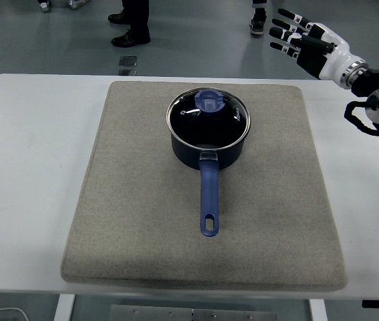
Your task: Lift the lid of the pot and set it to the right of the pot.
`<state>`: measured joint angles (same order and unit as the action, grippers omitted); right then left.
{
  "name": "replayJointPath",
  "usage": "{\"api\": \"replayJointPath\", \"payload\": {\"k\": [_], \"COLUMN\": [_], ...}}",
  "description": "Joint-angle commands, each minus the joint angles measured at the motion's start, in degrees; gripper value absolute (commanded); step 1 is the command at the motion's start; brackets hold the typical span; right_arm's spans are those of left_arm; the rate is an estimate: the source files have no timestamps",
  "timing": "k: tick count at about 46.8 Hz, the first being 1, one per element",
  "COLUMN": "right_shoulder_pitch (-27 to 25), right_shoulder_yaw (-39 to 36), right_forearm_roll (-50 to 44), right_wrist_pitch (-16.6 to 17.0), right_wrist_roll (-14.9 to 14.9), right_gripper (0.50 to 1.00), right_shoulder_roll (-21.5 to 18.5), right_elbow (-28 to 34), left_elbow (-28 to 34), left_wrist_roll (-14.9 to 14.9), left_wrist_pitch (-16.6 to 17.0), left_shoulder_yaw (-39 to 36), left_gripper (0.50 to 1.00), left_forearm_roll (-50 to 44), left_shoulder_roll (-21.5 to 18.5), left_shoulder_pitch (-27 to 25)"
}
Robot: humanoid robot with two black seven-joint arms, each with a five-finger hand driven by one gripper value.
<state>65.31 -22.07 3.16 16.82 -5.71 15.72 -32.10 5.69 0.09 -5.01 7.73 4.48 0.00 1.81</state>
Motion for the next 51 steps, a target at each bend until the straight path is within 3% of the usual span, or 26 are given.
{"api": "replayJointPath", "payload": {"k": [1, 51], "right_shoulder_pitch": [0.0, 0.8], "right_shoulder_yaw": [0.0, 0.0], "right_forearm_roll": [0.0, -0.2], "right_wrist_pitch": [0.0, -0.4], "right_wrist_roll": [0.0, -0.7], "right_gripper": [0.913, 0.913], "right_shoulder_roll": [-0.1, -0.4], "right_elbow": [0.0, -0.2], "left_elbow": [-0.2, 0.0], "left_wrist_roll": [0.1, 0.1], "left_wrist_pitch": [0.0, 0.0], "left_shoulder_yaw": [0.0, 0.1], "left_gripper": [1.000, 1.000], "left_forearm_roll": [0.0, -0.1], "left_shoulder_roll": [0.0, 0.0], "left_shoulder_pitch": [0.0, -0.2]}}
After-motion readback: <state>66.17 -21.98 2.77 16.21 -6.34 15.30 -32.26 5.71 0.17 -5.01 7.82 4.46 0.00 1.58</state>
